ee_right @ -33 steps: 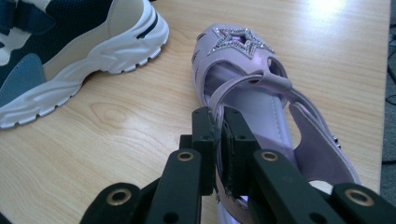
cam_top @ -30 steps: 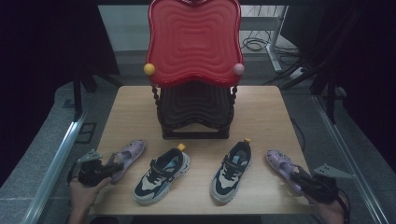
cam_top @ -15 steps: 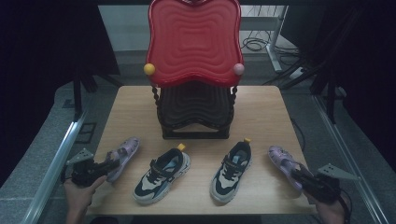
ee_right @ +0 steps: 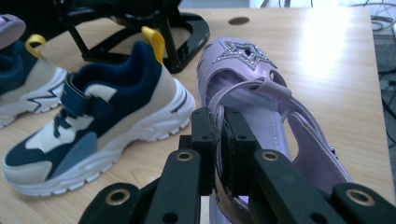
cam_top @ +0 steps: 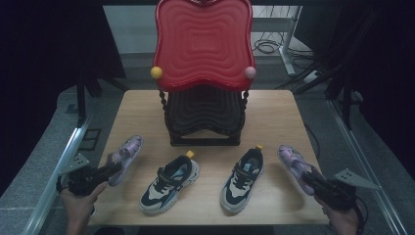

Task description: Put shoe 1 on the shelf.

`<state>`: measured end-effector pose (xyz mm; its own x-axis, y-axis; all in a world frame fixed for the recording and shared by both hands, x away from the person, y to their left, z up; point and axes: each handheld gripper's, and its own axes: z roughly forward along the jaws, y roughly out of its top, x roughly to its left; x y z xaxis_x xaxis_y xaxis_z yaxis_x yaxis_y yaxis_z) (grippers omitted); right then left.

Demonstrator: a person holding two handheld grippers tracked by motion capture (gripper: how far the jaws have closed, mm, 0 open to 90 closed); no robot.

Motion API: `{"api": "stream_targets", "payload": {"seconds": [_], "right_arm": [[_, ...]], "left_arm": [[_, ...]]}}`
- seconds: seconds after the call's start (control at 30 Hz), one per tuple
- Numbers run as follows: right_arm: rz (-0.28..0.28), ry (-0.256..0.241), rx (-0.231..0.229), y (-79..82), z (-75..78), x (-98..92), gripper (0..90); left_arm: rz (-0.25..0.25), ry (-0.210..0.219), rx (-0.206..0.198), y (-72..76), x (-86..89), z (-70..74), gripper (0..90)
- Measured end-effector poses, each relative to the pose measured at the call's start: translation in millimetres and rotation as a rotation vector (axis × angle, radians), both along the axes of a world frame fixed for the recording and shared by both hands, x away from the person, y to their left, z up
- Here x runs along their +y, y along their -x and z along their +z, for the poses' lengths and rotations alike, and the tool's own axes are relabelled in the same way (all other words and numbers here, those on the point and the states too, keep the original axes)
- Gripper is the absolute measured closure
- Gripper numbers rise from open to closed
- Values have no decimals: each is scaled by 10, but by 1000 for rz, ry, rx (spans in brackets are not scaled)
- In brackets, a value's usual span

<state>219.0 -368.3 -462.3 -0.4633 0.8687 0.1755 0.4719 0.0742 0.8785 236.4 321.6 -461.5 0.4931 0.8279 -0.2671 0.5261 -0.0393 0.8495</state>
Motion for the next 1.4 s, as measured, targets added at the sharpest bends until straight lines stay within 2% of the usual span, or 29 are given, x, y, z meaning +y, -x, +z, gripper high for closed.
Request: {"api": "stream_targets", "payload": {"seconds": [0.23,0.4,0.63,0.93,1.07,1.4], "right_arm": [[3,-48,-38,-77,113,72,851],[15,-71,-75,-137,228,158,851],[36,-87,-102,-253,309,322,851],[60,-133,-132,-341,386,485,851],[92,-129,-127,-382,384,578,850],[117,-122,-141,-380,406,700,847]], "left_arm": [[1,11,-19,-31,-37,73,857],[12,15,-48,-58,-81,143,857],[-7,27,-85,-128,-167,284,856],[-39,22,-118,-257,-319,376,856],[-40,26,-122,-248,-333,393,855],[-46,32,-136,-228,-382,410,854]]}}
